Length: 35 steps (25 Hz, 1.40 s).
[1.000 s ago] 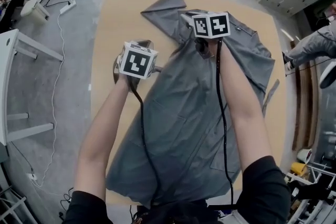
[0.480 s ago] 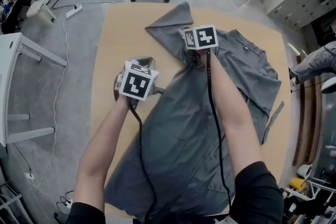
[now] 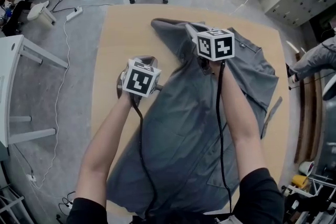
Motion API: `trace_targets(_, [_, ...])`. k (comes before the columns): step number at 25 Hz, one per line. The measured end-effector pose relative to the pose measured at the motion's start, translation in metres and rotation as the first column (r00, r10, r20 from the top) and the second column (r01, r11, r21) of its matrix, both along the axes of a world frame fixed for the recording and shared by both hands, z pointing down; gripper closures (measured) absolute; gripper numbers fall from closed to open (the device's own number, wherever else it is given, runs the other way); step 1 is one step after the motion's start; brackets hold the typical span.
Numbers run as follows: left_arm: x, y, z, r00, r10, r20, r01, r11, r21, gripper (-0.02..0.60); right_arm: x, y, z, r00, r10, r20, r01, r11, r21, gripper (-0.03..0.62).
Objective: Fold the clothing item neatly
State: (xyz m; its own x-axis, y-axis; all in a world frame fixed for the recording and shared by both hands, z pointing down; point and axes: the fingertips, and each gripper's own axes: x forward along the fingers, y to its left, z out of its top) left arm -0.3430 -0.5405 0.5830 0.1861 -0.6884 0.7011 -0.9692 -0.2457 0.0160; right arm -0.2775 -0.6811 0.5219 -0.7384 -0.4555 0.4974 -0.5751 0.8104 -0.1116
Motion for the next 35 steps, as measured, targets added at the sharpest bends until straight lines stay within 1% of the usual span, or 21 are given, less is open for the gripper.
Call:
trace_targets(4, [0.018, -0.001, -0.008, 0.999, 0.031, 0.018, -0.031, 0.999, 0.008, 0.574, 0.037, 0.034, -0.027, 1.000, 0.019, 0.022, -0.021, 0.997, 0.075, 0.588])
trace_targets(6, [0.029, -0.002, -0.014, 0.999, 0.044, 0.027, -0.045, 0.999, 0.015, 0.574, 0.055, 0.051, -0.026, 0.999, 0.036, 0.012, -0.037, 0.996, 0.085, 0.588])
trace_targets(8, [0.042, -0.002, -0.019, 0.998, 0.060, 0.033, -0.061, 0.998, 0.023, 0.574, 0.074, 0.068, -0.016, 0.998, 0.055, -0.004, -0.055, 0.996, 0.074, 0.586])
trace_targets(12, [0.066, -0.004, -0.024, 0.994, 0.098, 0.047, -0.099, 0.995, 0.026, 0.574, 0.104, 0.098, 0.010, 0.997, 0.074, -0.035, -0.074, 0.997, -0.002, 0.586])
trace_targets(16, [0.089, -0.007, -0.023, 0.992, 0.121, 0.047, -0.122, 0.992, 0.017, 0.574, 0.125, 0.120, 0.031, 0.996, 0.043, -0.084, -0.050, 0.995, -0.089, 0.586])
trace_targets(18, [0.102, -0.008, -0.022, 0.990, 0.131, 0.046, -0.131, 0.991, 0.009, 0.574, 0.132, 0.126, 0.040, 0.994, 0.026, -0.105, -0.038, 0.992, -0.118, 0.586])
trace_targets(20, [0.111, -0.009, -0.015, 0.989, 0.140, 0.049, -0.140, 0.990, -0.009, 0.574, 0.133, 0.132, 0.052, 0.992, -0.013, -0.123, -0.005, 0.989, -0.151, 0.585])
trace_targets(22, [0.118, -0.009, -0.007, 0.988, 0.142, 0.056, -0.140, 0.990, -0.029, 0.574, 0.131, 0.139, 0.067, 0.987, -0.081, -0.136, 0.054, 0.979, -0.194, 0.577])
trace_targets(24, [0.122, -0.009, -0.001, 0.988, 0.140, 0.060, -0.137, 0.990, -0.040, 0.574, 0.131, 0.144, 0.069, 0.983, -0.141, -0.121, 0.111, 0.969, -0.222, 0.562])
trace_targets(25, [0.123, -0.009, 0.000, 0.988, 0.140, 0.063, -0.137, 0.990, -0.041, 0.574, 0.134, 0.143, 0.063, 0.983, -0.152, -0.105, 0.126, 0.968, -0.216, 0.547])
trace_targets(27, [0.123, -0.011, 0.001, 0.988, 0.137, 0.071, -0.134, 0.990, -0.041, 0.574, 0.142, 0.130, 0.048, 0.985, -0.143, -0.093, 0.126, 0.976, -0.175, 0.543])
trace_targets(29, [0.122, -0.012, 0.002, 0.988, 0.131, 0.077, -0.128, 0.991, -0.044, 0.574, 0.150, 0.109, 0.041, 0.983, -0.128, -0.128, 0.113, 0.986, -0.122, 0.543])
trace_targets(32, [0.122, -0.013, 0.003, 0.989, 0.125, 0.082, -0.121, 0.991, -0.048, 0.574, 0.156, 0.078, 0.047, 0.968, -0.128, -0.217, 0.119, 0.991, -0.057, 0.543])
trace_targets(33, [0.123, -0.014, 0.002, 0.989, 0.125, 0.083, -0.121, 0.991, -0.048, 0.574, 0.157, 0.070, 0.050, 0.961, -0.134, -0.241, 0.128, 0.991, -0.040, 0.533])
trace_targets(35, [0.123, -0.013, 0.001, 0.989, 0.125, 0.081, -0.122, 0.991, -0.048, 0.574, 0.154, 0.059, 0.057, 0.949, -0.153, -0.274, 0.155, 0.988, -0.016, 0.464])
